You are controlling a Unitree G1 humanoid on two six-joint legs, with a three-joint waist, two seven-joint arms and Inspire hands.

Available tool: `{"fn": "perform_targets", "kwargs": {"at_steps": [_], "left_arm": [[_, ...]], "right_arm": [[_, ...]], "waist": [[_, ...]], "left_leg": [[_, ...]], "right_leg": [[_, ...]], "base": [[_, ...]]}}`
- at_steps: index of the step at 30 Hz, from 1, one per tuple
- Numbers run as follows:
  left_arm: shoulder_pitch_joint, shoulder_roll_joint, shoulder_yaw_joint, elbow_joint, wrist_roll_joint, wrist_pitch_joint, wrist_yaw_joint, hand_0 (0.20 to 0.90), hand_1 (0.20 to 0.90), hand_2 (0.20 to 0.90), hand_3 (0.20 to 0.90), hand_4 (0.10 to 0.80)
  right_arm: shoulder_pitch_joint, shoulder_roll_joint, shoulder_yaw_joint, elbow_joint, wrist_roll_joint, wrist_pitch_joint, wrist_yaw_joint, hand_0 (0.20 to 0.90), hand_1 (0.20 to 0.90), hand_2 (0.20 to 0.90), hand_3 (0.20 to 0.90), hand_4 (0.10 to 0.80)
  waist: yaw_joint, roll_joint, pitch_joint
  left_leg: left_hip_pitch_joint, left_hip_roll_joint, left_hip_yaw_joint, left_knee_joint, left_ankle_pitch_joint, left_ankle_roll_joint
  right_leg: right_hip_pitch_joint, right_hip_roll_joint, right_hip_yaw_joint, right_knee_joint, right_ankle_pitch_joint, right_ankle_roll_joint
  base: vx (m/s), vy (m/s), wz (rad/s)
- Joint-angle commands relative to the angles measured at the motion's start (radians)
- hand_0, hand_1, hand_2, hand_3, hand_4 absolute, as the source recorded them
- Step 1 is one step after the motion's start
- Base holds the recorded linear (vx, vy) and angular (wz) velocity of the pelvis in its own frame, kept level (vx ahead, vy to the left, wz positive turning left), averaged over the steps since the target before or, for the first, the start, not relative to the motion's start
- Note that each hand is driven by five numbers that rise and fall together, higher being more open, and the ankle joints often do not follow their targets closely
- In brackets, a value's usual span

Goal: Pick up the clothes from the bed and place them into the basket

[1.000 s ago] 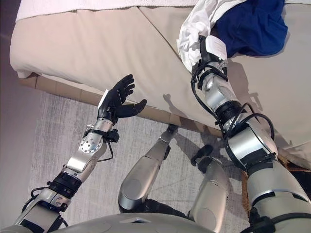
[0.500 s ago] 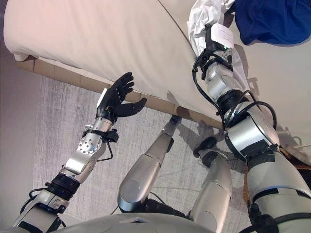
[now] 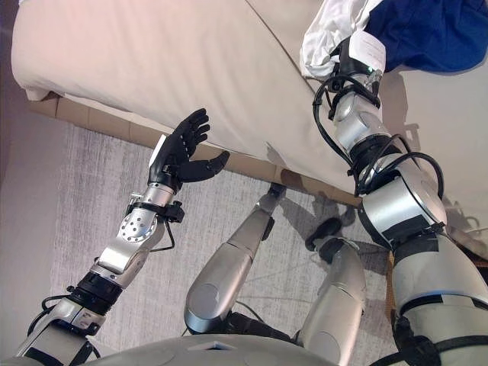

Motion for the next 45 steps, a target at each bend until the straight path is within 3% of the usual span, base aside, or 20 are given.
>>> {"fn": "perform_targets", "kwargs": {"at_steps": [1, 2, 11, 17, 24, 34, 45], "left_arm": [[-0.011, 0.033, 0.02, -0.064, 0.011, -0.091, 0.018, 0.9, 0.9, 0.9, 0.9, 0.8], [-0.022, 0.034, 0.025, -0.061, 0.009, -0.089, 0.018, 0.9, 0.9, 0.9, 0.9, 0.8], [-0.042, 0.033, 0.046, -0.001, 0.005, -0.024, 0.04, 0.9, 0.9, 0.9, 0.9, 0.8], [-0.019, 0.021, 0.049, 0.068, 0.038, 0.045, 0.04, 0.9, 0.9, 0.9, 0.9, 0.8], [-0.002, 0.016, 0.049, 0.134, 0.07, 0.095, 0.016, 0.9, 0.9, 0.9, 0.9, 0.8], [0.016, 0.022, 0.02, 0.196, 0.071, 0.074, -0.057, 0.9, 0.9, 0.9, 0.9, 0.8], [0.004, 0.013, -0.018, 0.28, 0.085, 0.033, -0.112, 0.9, 0.9, 0.9, 0.9, 0.8]], "right_arm": [[-0.06, -0.062, 0.027, -0.037, 0.014, -0.047, -0.049, 0.3, 0.3, 0.3, 0.2, 0.1], [-0.067, -0.069, 0.021, -0.046, 0.016, -0.051, -0.048, 0.3, 0.3, 0.3, 0.2, 0.1], [-0.012, -0.124, -0.05, -0.234, 0.152, -0.104, -0.05, 0.3, 0.3, 0.3, 0.2, 0.1], [0.068, -0.173, -0.145, -0.39, 0.27, -0.19, 0.001, 0.3, 0.3, 0.3, 0.2, 0.1], [0.108, -0.261, -0.249, -0.487, 0.371, -0.217, 0.047, 0.3, 0.3, 0.3, 0.2, 0.1], [0.074, -0.494, -0.31, -0.502, 0.44, -0.199, 0.047, 0.3, 0.3, 0.3, 0.2, 0.1], [0.151, -0.64, -0.399, -0.559, 0.441, -0.156, 0.072, 0.3, 0.3, 0.3, 0.2, 0.1]], "waist": [[0.007, -0.034, -0.024], [-0.001, -0.037, -0.024], [-0.075, -0.09, -0.033], [-0.142, -0.131, -0.154], [-0.216, -0.154, -0.284], [-0.305, -0.178, -0.392], [-0.421, -0.174, -0.422]], "left_leg": [[0.119, 0.02, 0.139, 0.134, -0.258, 0.071], [0.123, 0.024, 0.14, 0.111, -0.225, 0.073], [0.4, 0.061, 0.171, -0.013, -0.219, 0.046], [0.529, 0.094, 0.212, -0.119, -0.209, 0.029], [0.628, 0.126, 0.268, -0.194, -0.203, 0.013], [0.721, 0.167, 0.319, -0.309, -0.181, -0.015], [0.758, 0.199, 0.392, -0.378, -0.162, -0.033]], "right_leg": [[0.099, 0.057, 0.09, -0.138, 0.122, 0.064], [0.106, 0.058, 0.083, -0.173, 0.155, 0.057], [0.37, 0.086, 0.148, -0.361, 0.19, 0.069], [0.489, 0.115, 0.189, -0.501, 0.229, 0.079], [0.56, 0.147, 0.228, -0.577, 0.25, 0.081], [0.617, 0.183, 0.291, -0.671, 0.279, 0.093], [0.595, 0.216, 0.374, -0.717, 0.303, 0.106]], "base": [[-0.078, 0.023, -0.12], [-0.073, 0.027, -0.22], [0.013, -0.006, -0.22], [0.093, -0.011, -0.27], [0.107, -0.009, -0.24], [0.04, -0.015, -0.21], [-0.012, 0.001, -0.29]]}}
